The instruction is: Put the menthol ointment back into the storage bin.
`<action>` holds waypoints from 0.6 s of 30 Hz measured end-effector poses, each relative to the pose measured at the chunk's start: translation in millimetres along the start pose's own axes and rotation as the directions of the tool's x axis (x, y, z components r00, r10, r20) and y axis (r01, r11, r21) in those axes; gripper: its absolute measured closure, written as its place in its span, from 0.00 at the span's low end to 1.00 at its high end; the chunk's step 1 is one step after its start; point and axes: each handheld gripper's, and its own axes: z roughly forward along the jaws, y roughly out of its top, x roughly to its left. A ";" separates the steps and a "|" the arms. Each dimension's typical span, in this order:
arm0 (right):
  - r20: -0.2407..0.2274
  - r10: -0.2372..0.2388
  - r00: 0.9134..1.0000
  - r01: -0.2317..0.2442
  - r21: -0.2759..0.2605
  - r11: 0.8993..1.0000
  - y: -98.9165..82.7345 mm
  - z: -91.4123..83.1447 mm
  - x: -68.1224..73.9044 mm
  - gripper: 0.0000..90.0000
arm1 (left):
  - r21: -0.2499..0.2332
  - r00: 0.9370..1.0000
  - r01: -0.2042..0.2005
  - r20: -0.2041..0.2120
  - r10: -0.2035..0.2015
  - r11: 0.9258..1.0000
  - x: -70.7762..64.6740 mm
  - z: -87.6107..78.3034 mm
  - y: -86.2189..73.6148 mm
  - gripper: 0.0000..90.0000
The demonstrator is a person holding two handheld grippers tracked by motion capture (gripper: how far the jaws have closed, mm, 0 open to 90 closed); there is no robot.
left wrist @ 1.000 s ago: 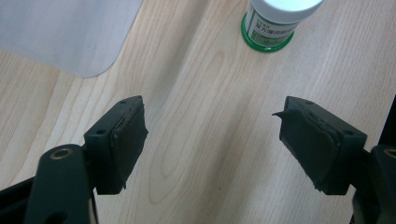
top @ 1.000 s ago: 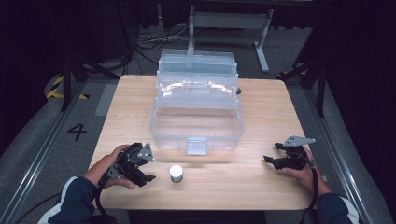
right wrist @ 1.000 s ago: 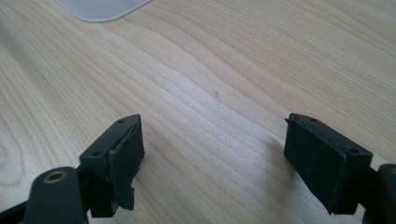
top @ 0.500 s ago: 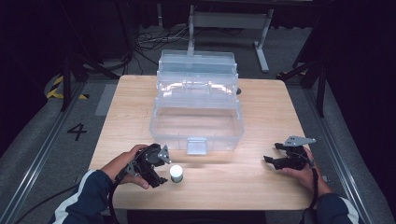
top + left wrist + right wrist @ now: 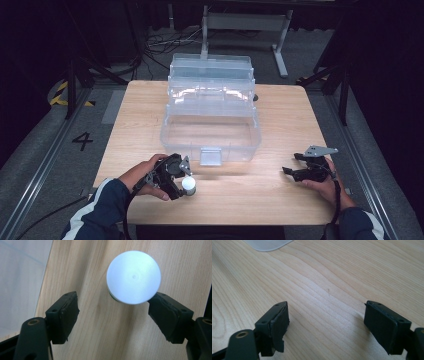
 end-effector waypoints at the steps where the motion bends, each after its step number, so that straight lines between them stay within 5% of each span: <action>1: 0.000 -0.001 1.000 0.001 0.001 1.000 0.0 0.0 0.0 0.23 | 0.000 1.000 0.002 0.006 -0.002 1.000 -0.3 0.6 0.8 0.27; 11: 0.000 0.000 1.000 0.000 0.000 1.000 0.0 0.0 0.0 0.23 | 0.018 0.999 -0.032 0.042 0.031 0.999 -1.4 6.1 12.6 0.31; 18: 0.000 0.000 1.000 0.000 0.000 1.000 0.0 0.0 -0.1 0.23 | 0.005 0.997 -0.048 0.067 0.048 0.999 0.1 5.7 19.4 0.44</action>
